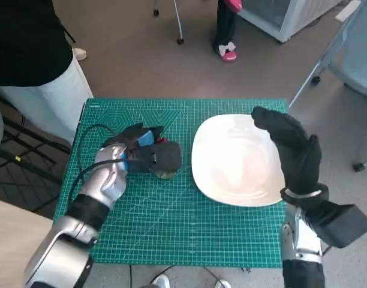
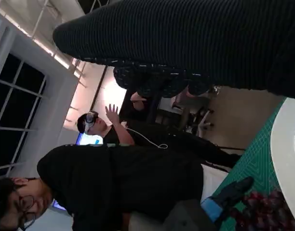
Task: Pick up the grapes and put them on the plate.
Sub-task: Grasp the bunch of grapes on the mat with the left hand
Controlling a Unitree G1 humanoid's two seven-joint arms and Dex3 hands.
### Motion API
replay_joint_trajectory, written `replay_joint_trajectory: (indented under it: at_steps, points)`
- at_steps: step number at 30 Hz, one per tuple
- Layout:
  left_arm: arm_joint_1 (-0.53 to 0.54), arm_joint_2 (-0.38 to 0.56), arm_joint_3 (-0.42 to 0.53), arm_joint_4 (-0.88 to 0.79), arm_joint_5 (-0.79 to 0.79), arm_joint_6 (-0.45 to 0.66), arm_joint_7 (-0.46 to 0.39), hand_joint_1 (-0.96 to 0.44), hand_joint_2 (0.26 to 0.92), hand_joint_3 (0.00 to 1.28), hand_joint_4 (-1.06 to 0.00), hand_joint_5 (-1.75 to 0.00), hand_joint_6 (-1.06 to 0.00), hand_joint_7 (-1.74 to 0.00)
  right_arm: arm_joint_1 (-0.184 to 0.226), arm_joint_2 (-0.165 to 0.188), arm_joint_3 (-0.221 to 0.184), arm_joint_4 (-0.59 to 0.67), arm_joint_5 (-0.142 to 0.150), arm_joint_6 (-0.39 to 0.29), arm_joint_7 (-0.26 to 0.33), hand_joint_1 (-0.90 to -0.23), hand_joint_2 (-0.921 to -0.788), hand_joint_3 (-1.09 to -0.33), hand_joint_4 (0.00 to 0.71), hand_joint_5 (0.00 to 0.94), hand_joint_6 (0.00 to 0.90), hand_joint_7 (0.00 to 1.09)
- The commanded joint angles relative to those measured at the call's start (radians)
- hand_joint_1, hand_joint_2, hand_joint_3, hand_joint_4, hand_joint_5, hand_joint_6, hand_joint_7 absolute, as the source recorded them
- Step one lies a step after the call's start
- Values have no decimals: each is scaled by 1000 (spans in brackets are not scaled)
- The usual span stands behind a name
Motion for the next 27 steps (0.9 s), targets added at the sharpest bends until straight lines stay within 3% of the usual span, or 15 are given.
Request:
replay_joint_trajectory:
  at_steps: [1, 13, 27]
  points:
    - [-52, -43, -26, 121, -2, -30, 31, 16, 754, 7, 1, 1, -207, 0, 23, 4, -1, 19, -11, 0, -5, -614, -921, -880, 369, 1, -1, 502]
    - [-98, -95, -75, 310, 4, -75, 57, -35, 766, 10, 1, 1, -215, -4, 30, 0, -3, 17, -7, -1, 0, -614, -921, -879, 369, 1, -1, 492]
    - [-116, -103, -88, 366, -5, -81, 29, -67, 779, 13, 0, 0, -243, -10, 36, -2, -6, 10, -7, -1, -2, -616, -921, -876, 370, 1, -1, 492]
